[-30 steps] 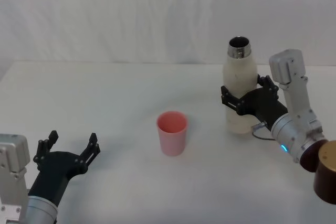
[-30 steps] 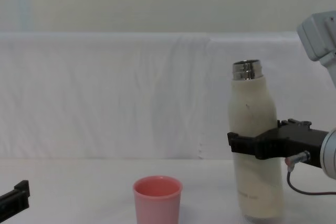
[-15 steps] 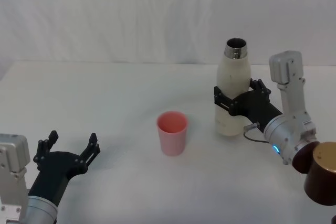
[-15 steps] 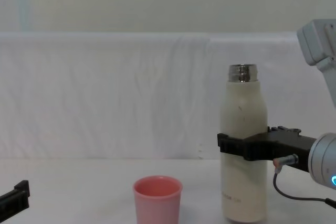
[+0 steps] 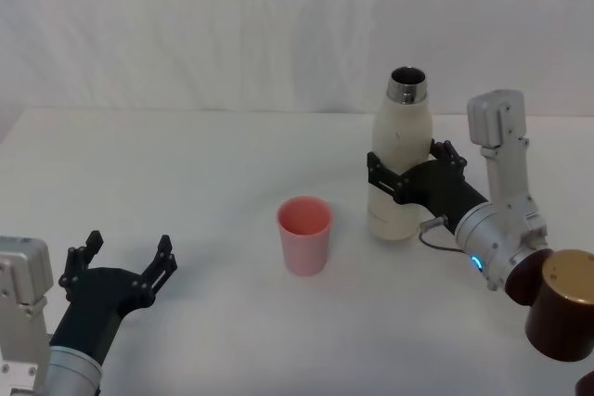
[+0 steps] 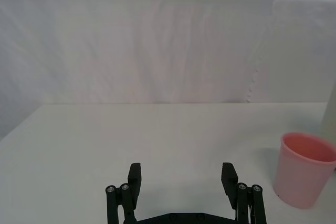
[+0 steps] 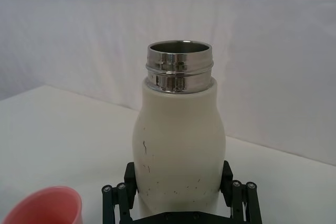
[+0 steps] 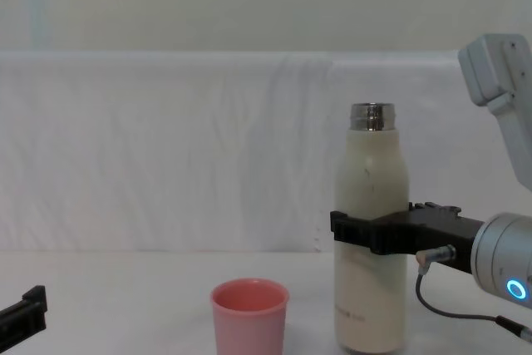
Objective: Grasp the thermos with one hand and pour water into the cup lid.
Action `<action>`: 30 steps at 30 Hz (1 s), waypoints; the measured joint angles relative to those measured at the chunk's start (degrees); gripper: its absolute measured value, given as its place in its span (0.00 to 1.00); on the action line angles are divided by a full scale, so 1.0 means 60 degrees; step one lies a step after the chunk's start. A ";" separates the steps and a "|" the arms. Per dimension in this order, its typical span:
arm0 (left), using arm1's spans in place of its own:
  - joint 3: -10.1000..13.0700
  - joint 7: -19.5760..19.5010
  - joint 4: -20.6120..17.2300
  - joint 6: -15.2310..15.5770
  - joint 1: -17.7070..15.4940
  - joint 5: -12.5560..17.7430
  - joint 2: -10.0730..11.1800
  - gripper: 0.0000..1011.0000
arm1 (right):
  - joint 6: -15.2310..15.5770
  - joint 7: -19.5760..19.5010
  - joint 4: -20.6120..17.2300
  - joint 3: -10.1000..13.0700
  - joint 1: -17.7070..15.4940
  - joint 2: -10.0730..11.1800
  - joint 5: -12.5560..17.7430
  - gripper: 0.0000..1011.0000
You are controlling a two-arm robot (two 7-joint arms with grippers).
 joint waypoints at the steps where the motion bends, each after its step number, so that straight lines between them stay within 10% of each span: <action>1: 0.0000 0.0000 0.0000 0.0000 0.0000 0.0000 0.0000 0.99 | -0.0005 -0.0013 0.0016 -0.0016 0.0006 0.0000 0.0013 0.94; 30: 0.0000 0.0000 0.0000 0.0000 0.0000 0.0000 0.0000 0.99 | -0.0134 -0.0169 0.0219 -0.0216 -0.0034 0.0202 0.0379 0.94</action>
